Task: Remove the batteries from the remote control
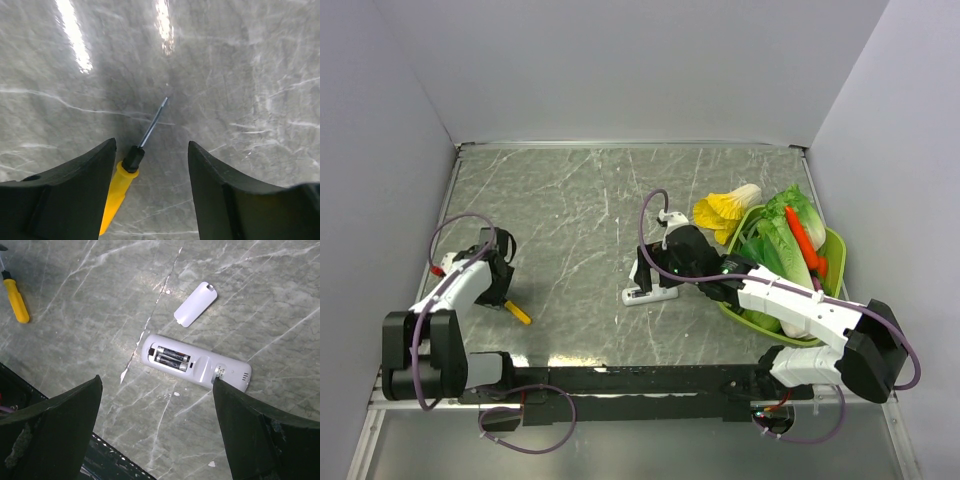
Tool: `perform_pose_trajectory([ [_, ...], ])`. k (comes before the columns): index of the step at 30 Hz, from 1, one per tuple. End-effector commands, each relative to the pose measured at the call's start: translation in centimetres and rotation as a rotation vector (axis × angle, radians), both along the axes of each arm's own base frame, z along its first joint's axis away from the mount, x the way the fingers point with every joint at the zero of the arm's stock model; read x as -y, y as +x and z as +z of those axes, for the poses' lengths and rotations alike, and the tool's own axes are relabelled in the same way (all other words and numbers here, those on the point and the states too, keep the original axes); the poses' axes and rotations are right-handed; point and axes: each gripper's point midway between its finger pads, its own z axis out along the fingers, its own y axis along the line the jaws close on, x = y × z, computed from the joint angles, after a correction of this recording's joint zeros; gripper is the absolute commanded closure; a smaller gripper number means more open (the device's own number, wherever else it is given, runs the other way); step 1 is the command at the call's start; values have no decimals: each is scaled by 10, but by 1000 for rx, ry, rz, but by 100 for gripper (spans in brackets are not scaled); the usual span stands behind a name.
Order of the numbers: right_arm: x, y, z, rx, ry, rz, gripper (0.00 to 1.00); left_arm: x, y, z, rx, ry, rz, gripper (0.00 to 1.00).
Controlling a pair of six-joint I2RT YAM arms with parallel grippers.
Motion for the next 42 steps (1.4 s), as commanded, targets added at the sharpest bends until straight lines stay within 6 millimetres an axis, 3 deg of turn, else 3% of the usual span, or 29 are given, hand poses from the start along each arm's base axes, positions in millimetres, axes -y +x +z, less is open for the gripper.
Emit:
perform_pose_trajectory([
  [1,-8,2,7,26,29,21,1,13,9,-10,-7,-69,-51,37],
  [6,-16,-13,14,28,60,120,0,13,-7,-25,-84,-76,-18,50],
  [12,-12,-19,19,69,104,111,0,28,-19,-40,-74,-159,-15,81],
  [13,-13,-17,21,85,114,102,0,34,-24,-44,-77,-194,-25,92],
  [15,-15,-20,22,100,141,116,0,41,-18,-40,-30,-224,-45,99],
  [19,-38,-31,33,123,257,229,0,63,-8,-21,77,-313,-98,99],
  [22,-53,-29,41,148,323,252,4,79,-1,-4,147,-368,-131,99],
  [23,-62,-28,53,180,376,281,5,90,-1,1,162,-424,-151,99],
  [27,-86,-32,59,214,413,340,13,124,10,26,292,-599,-248,99],
  [33,-122,-43,43,337,312,387,26,149,8,54,350,-724,-315,99],
  [36,-139,-56,33,406,264,444,27,157,6,62,383,-778,-329,99],
  [41,-158,-59,20,538,125,461,27,162,1,71,388,-807,-323,99],
  [42,-164,-60,25,562,117,461,27,163,0,71,385,-813,-323,99],
])
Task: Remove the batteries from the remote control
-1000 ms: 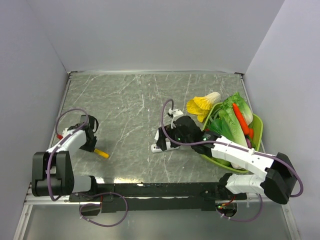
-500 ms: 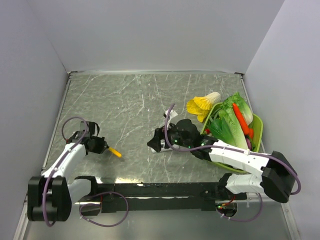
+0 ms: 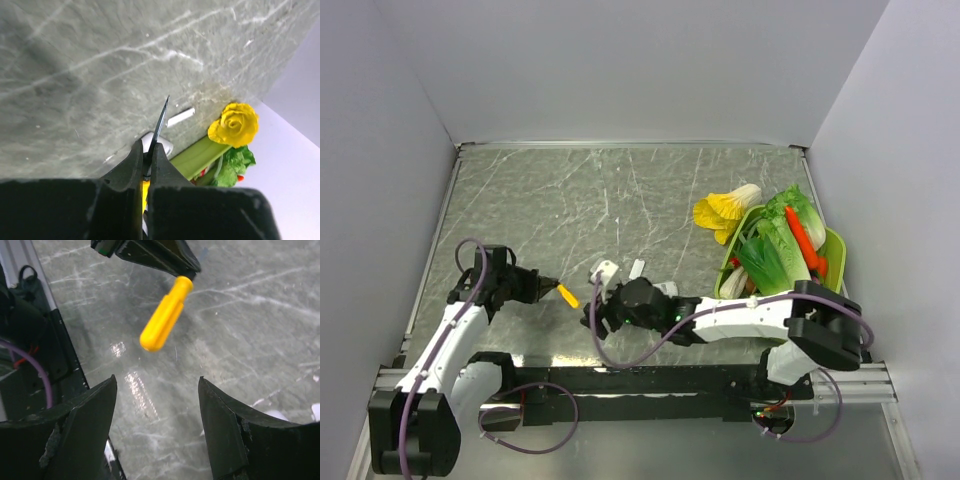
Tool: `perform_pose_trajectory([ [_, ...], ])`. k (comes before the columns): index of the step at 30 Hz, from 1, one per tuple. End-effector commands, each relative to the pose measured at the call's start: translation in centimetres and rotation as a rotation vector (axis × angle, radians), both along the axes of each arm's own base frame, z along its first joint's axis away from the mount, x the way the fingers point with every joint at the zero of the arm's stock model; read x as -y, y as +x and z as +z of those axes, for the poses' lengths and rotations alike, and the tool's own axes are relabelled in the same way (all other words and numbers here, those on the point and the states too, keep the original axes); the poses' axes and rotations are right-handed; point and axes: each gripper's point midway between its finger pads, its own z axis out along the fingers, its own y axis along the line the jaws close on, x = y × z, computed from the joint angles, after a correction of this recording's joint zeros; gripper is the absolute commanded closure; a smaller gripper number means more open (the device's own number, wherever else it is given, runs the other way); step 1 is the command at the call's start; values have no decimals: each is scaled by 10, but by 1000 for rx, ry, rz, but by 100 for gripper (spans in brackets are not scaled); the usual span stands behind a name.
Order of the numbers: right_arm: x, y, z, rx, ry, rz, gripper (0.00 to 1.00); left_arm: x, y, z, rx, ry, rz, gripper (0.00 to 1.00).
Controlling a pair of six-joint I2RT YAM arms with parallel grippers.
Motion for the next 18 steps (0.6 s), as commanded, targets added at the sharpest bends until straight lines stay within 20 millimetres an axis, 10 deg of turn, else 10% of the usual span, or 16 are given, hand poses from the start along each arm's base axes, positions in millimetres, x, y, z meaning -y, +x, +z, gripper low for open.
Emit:
perform_pose_trajectory([
  [1,-31,14,33,240,16,-41,27,13,-3,16,16,-91,-12,99],
  [18,-48,15,24,372,-46,-78,38,27,-12,14,-14,-146,-79,99],
])
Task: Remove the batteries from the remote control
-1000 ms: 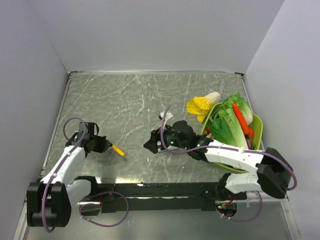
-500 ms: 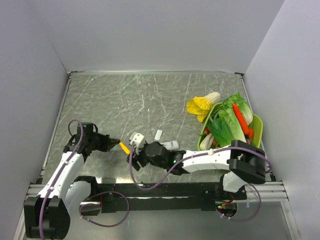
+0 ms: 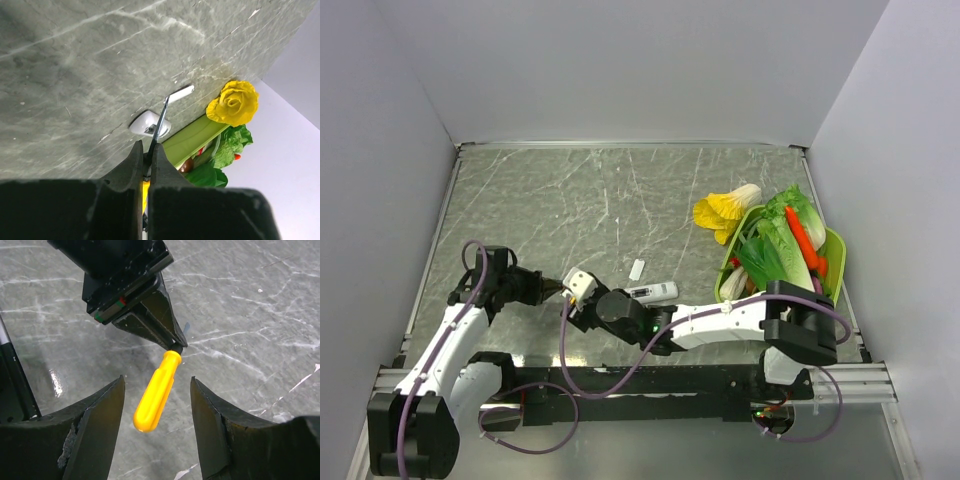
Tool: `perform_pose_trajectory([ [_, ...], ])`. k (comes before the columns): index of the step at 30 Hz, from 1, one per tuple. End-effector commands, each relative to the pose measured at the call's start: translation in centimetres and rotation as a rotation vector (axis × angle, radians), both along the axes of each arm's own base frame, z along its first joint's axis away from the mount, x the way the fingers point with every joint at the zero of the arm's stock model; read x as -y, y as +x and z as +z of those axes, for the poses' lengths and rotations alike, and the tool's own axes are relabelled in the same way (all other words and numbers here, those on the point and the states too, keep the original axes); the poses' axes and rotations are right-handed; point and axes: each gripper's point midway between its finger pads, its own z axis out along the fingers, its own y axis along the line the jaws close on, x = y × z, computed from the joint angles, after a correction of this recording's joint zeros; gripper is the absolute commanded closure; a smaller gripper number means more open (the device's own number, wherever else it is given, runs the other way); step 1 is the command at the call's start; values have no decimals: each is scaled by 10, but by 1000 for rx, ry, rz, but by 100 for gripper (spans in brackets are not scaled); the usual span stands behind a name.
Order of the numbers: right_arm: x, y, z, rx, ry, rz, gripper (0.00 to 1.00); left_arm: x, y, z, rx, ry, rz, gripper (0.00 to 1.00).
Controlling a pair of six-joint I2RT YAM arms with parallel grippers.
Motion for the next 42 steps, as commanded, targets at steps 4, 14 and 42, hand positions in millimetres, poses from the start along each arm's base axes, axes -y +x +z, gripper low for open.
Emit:
perform_pose_trajectory([
  [4,-10,-3,-6,30,9,-4,38,9,-2,3,-4,-54,-19,99],
  [14,-8,4,-19,38,-2,-44,48,11,-4,-1,-7,-69,-28,99],
  [42,3,15,-29,-5,-3,-131,100,21,0,6,123,-91,-107,47],
])
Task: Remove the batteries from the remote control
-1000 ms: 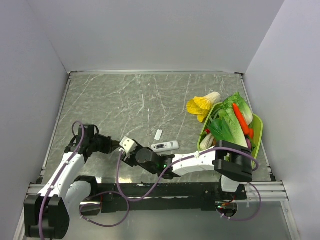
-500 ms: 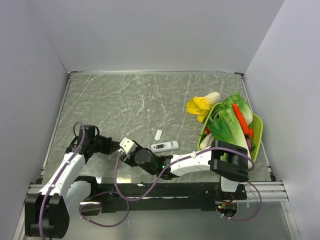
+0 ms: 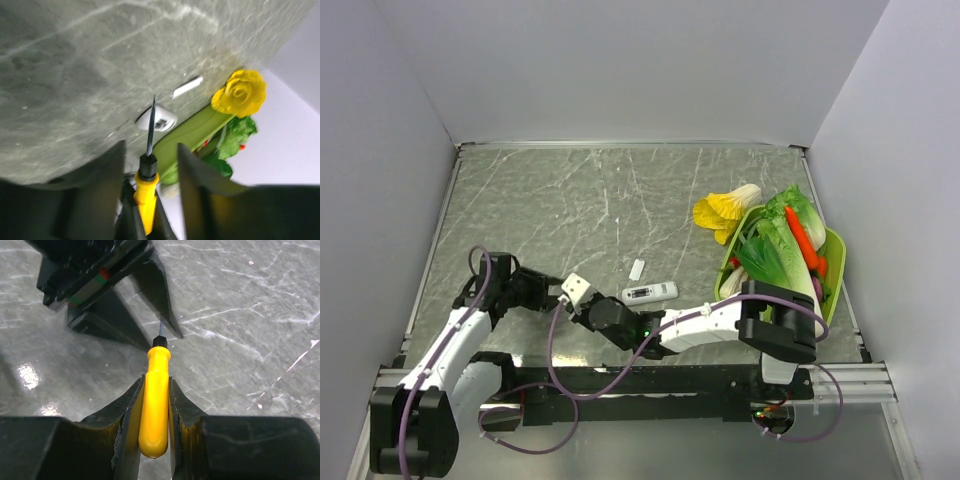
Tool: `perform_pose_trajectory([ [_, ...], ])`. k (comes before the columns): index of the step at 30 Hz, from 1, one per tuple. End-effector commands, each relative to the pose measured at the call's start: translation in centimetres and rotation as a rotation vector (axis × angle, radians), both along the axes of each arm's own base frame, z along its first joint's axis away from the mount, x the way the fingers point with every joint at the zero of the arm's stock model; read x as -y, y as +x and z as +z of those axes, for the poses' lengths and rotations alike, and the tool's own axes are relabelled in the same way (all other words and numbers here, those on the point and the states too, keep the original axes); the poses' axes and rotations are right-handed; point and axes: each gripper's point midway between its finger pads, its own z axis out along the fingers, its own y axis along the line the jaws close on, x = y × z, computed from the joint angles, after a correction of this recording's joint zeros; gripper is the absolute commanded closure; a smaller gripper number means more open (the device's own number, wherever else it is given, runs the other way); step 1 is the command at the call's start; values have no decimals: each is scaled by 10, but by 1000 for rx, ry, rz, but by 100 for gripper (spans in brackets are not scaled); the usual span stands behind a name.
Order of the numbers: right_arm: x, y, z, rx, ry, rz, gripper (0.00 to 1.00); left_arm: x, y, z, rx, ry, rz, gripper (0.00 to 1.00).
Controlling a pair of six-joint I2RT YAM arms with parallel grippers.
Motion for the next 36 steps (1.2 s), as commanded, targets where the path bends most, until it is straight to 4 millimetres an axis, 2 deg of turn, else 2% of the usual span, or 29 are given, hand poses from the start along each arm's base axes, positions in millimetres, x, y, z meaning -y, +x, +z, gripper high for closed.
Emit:
perform_pose_trajectory([
  [1,2,5,12,-30,82,-41,100,12,11,28,168,-43,-81,39],
  [2,8,10,21,-39,106,-57,100,11,10,29,187,-19,-102,24],
  [4,23,16,19,-59,68,-93,100,6,11,35,216,28,-96,14],
  [5,30,20,30,-79,98,-118,100,4,13,42,251,55,-105,11],
  [6,39,28,32,-94,95,-140,100,-2,14,44,273,96,-89,10],
  [7,54,28,22,-126,38,-152,100,-6,16,49,292,126,-80,9],
  [8,63,28,35,-152,70,-164,100,-10,18,51,325,167,-88,10],
  [9,80,33,29,-171,42,-202,100,-14,27,58,393,211,-89,12],
  [10,96,30,35,-194,33,-210,100,-15,30,59,447,261,-132,14],
  [11,107,28,31,-237,25,-223,100,-16,34,57,459,289,-149,17],
  [12,117,27,30,-265,12,-229,100,-13,39,62,513,299,-186,18],
  [13,133,16,29,-291,-32,-218,100,-9,42,66,550,308,-230,19],
  [14,141,12,29,-297,-49,-213,100,-7,47,60,561,345,-283,21],
  [15,149,6,24,-310,-68,-206,100,1,48,59,573,358,-325,20],
  [16,161,-1,28,-328,-79,-189,100,1,57,65,610,417,-345,21],
  [17,166,-5,29,-338,-85,-176,100,6,62,56,582,445,-381,20],
  [18,172,-10,29,-343,-100,-165,100,20,66,65,607,471,-427,20],
  [19,178,-12,39,-329,-88,-151,100,23,69,61,598,509,-453,20],
  [20,185,-20,36,-345,-120,-122,100,32,71,48,561,505,-496,21],
  [22,195,-23,45,-312,-124,-95,100,54,75,51,596,451,-547,22],
  [23,203,-25,43,-304,-157,-90,100,61,76,39,575,423,-572,22],
  [26,217,-21,54,-238,-188,-90,100,88,75,28,594,327,-635,27],
  [27,216,-21,56,-246,-187,-84,100,93,78,28,605,329,-644,28],
  [28,214,-19,56,-256,-193,-85,100,96,79,16,579,344,-661,30],
  [29,216,-10,68,-240,-179,-126,100,102,78,13,577,355,-680,31],
  [30,224,-3,62,-248,-220,-185,100,108,80,13,584,351,-697,32],
  [31,225,-1,64,-246,-225,-202,100,112,79,2,562,342,-721,35],
  [32,227,2,65,-248,-226,-217,100,122,76,3,582,315,-750,36],
  [36,224,-14,46,-307,-274,-125,100,136,67,-14,566,273,-802,41],
])
